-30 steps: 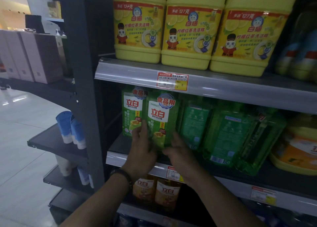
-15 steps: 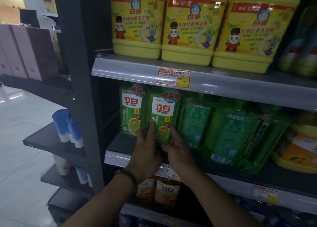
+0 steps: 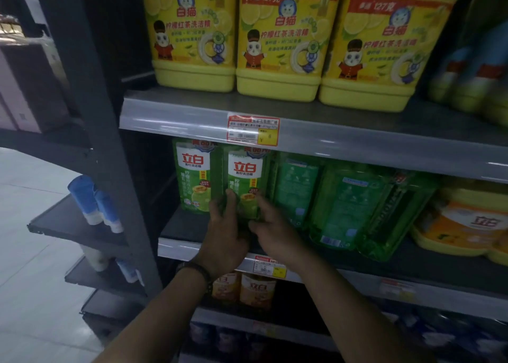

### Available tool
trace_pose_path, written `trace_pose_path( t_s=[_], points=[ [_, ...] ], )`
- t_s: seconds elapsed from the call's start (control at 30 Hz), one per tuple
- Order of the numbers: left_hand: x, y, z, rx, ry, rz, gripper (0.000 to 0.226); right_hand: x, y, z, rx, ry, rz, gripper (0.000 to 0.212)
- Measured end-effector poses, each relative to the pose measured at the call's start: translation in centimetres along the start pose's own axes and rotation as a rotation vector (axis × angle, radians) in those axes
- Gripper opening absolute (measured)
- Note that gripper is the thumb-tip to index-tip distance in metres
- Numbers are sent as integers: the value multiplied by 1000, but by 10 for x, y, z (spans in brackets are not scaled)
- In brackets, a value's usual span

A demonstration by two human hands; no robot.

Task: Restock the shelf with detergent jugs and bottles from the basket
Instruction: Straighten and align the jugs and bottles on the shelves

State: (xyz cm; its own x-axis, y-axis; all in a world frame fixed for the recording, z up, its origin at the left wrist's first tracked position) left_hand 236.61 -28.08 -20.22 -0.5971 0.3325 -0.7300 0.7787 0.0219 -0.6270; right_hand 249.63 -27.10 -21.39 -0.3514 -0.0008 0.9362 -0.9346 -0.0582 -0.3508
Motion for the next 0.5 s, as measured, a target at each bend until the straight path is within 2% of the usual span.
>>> trace_pose_path(
  t_s=[0.07,0.17,0.3,0.5],
  points=[
    [-1,-2,6,-17,-50,11,92,23,-11,26,-94,14,8,65],
    [-15,-9,20,-79,-8,11,73,31,-30,59,-218,19,-19,47],
    [-39,-7,25,-9,46,86,58,13,-53,91,-334,104,-65,66],
    [-66,4,-1,185,-77,135,71,0,-81,99,-391,181,-79,78]
  ],
)
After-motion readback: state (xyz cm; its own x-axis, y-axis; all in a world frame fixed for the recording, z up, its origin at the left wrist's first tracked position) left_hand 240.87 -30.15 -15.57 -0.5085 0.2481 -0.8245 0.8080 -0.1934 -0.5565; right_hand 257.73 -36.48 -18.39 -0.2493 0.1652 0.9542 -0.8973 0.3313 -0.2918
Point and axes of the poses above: each hand's wrist, its own z-axis away from the middle knuckle, its own y-axis out of the palm, x = y × z, the point moved 7 cm from there along -z, towards the middle knuckle, and after that the axes turned 2 degrees about -x, right-handed, at the moved point
